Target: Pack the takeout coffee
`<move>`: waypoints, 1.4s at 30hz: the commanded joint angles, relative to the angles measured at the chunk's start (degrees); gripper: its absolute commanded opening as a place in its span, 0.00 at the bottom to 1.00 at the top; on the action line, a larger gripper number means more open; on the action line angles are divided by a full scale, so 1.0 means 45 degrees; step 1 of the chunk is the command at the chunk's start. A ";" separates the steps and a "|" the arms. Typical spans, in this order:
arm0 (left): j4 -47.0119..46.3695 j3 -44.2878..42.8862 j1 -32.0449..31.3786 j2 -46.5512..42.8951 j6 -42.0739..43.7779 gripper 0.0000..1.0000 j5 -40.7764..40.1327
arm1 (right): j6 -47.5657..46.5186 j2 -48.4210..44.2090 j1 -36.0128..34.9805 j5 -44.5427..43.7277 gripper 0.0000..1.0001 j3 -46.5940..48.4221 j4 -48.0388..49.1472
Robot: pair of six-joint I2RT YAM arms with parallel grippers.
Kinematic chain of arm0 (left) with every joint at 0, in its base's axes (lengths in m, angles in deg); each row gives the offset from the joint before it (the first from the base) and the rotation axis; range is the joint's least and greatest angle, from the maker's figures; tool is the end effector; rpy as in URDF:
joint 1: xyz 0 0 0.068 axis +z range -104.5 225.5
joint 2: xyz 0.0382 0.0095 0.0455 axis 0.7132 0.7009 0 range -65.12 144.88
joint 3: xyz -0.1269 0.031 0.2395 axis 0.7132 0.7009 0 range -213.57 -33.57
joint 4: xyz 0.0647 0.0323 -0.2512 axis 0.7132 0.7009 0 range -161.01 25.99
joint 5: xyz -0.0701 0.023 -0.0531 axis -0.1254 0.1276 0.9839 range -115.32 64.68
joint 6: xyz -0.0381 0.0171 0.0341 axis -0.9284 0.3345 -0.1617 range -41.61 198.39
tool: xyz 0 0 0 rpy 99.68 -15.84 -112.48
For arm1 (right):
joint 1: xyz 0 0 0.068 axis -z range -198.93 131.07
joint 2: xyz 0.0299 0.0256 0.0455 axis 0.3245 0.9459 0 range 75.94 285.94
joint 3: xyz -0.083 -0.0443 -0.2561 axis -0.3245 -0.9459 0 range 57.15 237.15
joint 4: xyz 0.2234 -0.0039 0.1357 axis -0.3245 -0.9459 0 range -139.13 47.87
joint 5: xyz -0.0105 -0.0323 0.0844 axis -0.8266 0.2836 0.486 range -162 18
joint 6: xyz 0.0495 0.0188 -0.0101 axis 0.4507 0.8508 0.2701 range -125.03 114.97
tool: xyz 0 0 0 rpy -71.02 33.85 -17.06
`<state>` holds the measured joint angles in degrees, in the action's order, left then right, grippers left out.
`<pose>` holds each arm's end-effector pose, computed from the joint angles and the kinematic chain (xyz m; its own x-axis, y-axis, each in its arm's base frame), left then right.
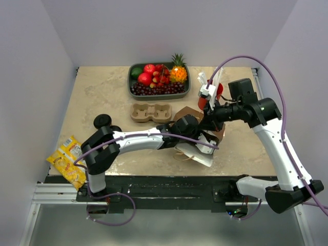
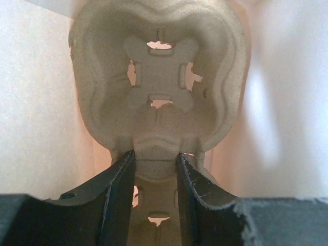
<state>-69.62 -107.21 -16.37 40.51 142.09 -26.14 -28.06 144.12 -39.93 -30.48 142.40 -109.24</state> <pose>0.1996 -0.3720 0.2286 0.6706 0.6470 -0.3630 0.6207 -0.2214 0.7521 0.1812 0.0947 0.4107 -0.3981 -0.4665 -0.7899 -0.8926 0.3955 0.2163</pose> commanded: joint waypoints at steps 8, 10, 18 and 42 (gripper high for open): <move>0.1214 0.1052 0.0896 -0.2139 0.0492 0.00 0.2172 | -0.0858 0.0297 -0.0296 0.1692 0.00 0.1464 -0.1217; 0.1177 0.1674 0.0974 -0.2669 0.0570 0.00 0.2756 | -0.1132 0.0375 -0.0315 0.1750 0.00 0.1718 -0.1413; 0.1137 0.1446 0.0955 -0.2224 0.0609 0.00 0.3406 | -0.1621 0.0161 -0.0315 0.2024 0.00 0.1505 -0.1863; -0.3121 0.2556 0.1013 -0.1206 0.1057 0.00 0.4185 | -0.2539 0.0414 -0.0335 0.2688 0.00 0.1348 -0.2899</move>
<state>-78.84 -97.14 -13.53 37.45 145.70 -13.27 -38.68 146.20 -41.00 -24.25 146.18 -117.17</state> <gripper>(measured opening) 0.397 0.034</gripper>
